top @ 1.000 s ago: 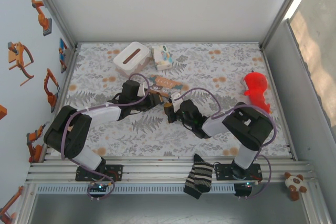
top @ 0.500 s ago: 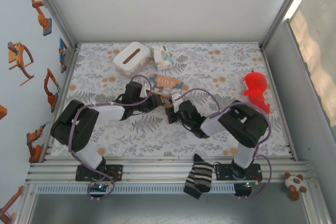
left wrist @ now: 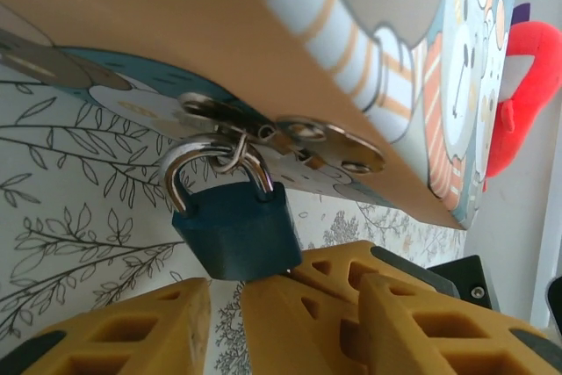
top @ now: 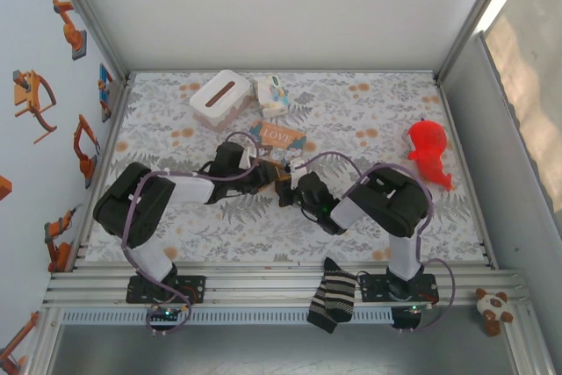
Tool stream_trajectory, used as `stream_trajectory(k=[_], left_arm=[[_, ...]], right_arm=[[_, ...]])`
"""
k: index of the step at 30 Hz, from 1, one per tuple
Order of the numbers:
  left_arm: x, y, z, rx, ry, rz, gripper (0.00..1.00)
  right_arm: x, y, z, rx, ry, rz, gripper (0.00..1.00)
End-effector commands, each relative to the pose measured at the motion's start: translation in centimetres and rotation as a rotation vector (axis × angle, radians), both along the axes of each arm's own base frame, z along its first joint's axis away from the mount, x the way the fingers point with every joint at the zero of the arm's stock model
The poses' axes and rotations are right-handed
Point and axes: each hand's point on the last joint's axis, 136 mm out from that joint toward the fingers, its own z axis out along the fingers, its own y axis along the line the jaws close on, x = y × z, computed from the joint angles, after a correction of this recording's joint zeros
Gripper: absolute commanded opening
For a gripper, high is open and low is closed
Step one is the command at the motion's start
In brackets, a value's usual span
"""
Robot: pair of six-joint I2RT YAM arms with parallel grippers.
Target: Unlock the padlock with the key
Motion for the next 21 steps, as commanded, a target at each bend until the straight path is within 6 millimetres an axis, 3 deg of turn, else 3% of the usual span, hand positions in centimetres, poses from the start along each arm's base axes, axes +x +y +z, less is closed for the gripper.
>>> stream_trajectory(k=[1, 12, 21], left_arm=[[-0.6, 0.9, 1.2, -0.015, -0.012, -0.004, 0.53], [-0.2, 8.1, 5.5, -0.011, -0.076, 0.157, 0.68], [-0.5, 10.4, 6.7, -0.155, -0.04, 0.285, 0.65]], right_arm=[[0.4, 0.3, 1.8, 0.084, -0.04, -0.033, 0.0], [0.2, 0.9, 2.0, 0.116, -0.011, -0.03, 0.0], [-0.3, 1.7, 2.9, 0.196, 0.061, -0.055, 0.0]])
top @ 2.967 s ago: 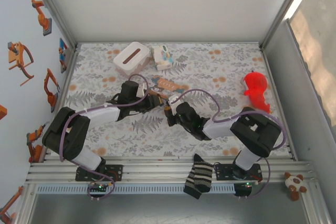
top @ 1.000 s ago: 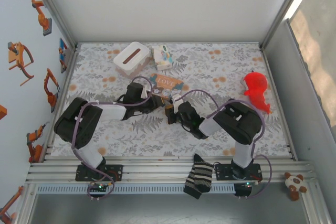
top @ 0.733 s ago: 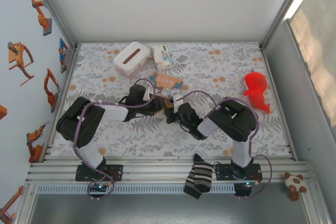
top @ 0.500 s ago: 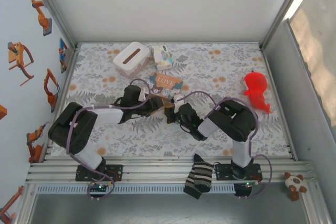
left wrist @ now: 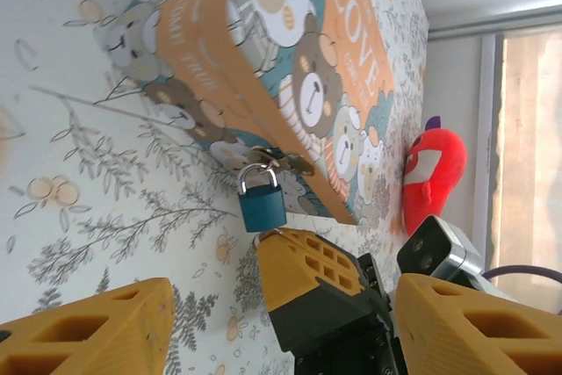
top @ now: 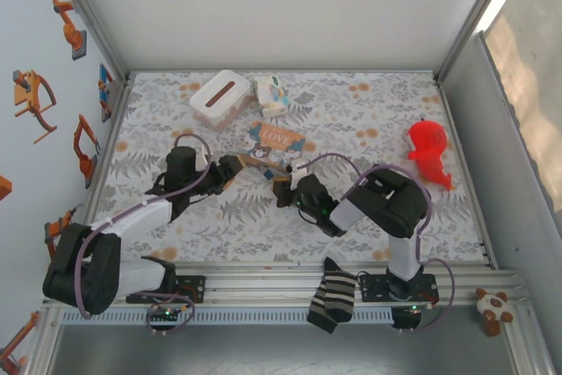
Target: Unlock the padlock with the key
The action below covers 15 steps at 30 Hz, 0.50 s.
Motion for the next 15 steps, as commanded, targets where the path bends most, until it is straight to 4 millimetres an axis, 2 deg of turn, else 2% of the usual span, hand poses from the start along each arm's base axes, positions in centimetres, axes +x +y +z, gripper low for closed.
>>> stream_trajectory(k=[1, 7, 15], left_arm=[[-0.1, 0.2, 0.8, -0.09, 0.019, 0.031, 0.64], [-0.3, 0.2, -0.3, -0.168, 0.064, 0.06, 0.56], [0.0, -0.3, -1.4, -0.209, 0.086, 0.058, 0.52]], right_arm=[[0.4, 1.2, 2.6, 0.1, -0.013, -0.033, 0.0], [-0.1, 1.8, 2.3, 0.123, 0.035, -0.039, 0.0], [-0.5, 2.9, 2.7, 0.142, 0.089, -0.037, 0.0]])
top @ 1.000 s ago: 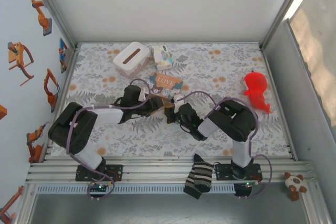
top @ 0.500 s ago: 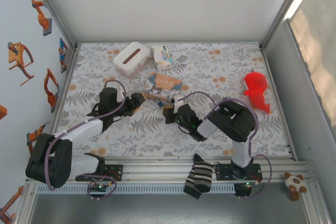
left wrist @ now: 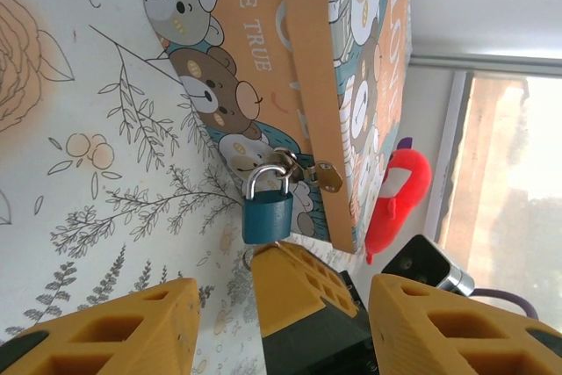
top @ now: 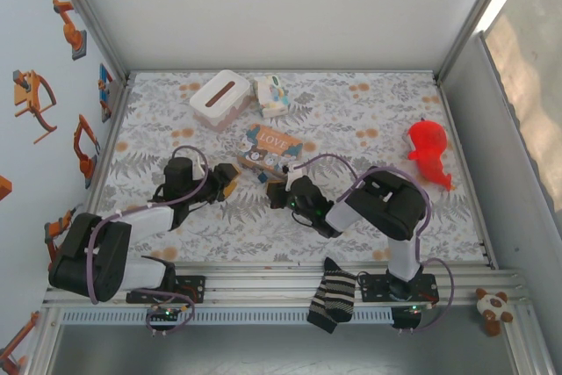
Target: Unlock the padlock with the key
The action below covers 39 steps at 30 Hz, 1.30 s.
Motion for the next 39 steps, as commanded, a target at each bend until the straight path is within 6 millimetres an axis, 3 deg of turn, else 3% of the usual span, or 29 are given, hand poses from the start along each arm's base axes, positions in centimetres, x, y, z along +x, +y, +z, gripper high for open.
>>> stream_trajectory(k=[1, 21, 31, 39], left_arm=[[0.3, -0.5, 0.7, -0.058, -0.025, -0.01, 0.52], [0.5, -3.8, -2.5, -0.108, 0.023, -0.064, 0.45], [1.7, -5.1, -3.1, -0.243, -0.006, -0.047, 0.41], [1.6, -6.0, -3.7, -0.231, -0.004, -0.071, 0.38]], right_arm=[[0.5, 1.1, 2.4, 0.067, -0.01, -0.026, 0.0], [0.2, 1.8, 2.7, 0.082, 0.006, -0.027, 0.0], [0.1, 1.8, 2.5, 0.07, 0.01, -0.024, 0.0], [0.1, 1.8, 2.7, 0.075, 0.01, -0.026, 0.0]])
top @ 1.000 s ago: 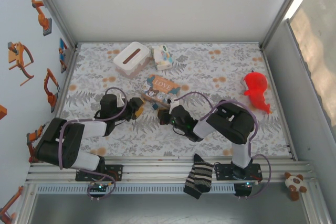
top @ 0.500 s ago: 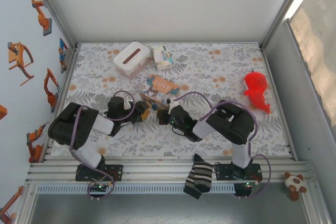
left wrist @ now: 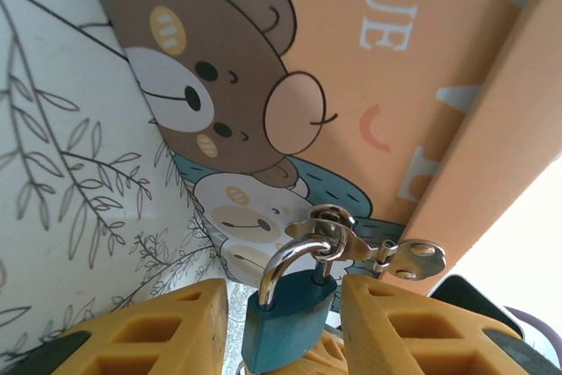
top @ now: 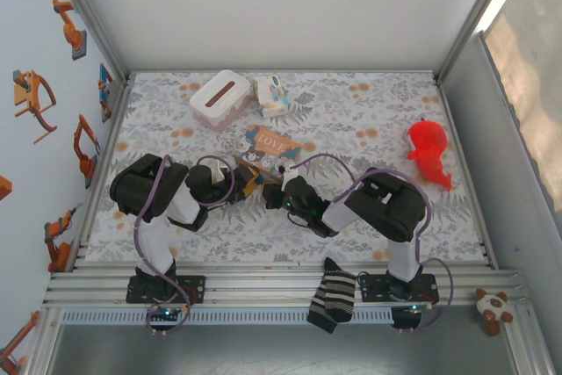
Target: Unlock the padlock with the key
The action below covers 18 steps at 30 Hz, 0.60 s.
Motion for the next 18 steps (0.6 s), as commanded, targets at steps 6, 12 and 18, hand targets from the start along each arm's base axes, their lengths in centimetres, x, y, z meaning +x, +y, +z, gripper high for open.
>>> stream_trajectory(k=[6, 12, 18], left_arm=[[0.3, -0.8, 0.5, -0.023, -0.014, -0.008, 0.33], [0.4, -0.8, 0.8, -0.024, -0.022, -0.003, 0.29], [0.6, -0.8, 1.3, -0.028, -0.036, 0.003, 0.2]], right_arm=[[0.6, 0.9, 3.0, 0.077, -0.028, -0.025, 0.0], [0.5, 1.1, 3.6, 0.095, -0.012, -0.022, 0.0], [0.4, 1.1, 4.5, 0.123, -0.008, -0.02, 0.0]])
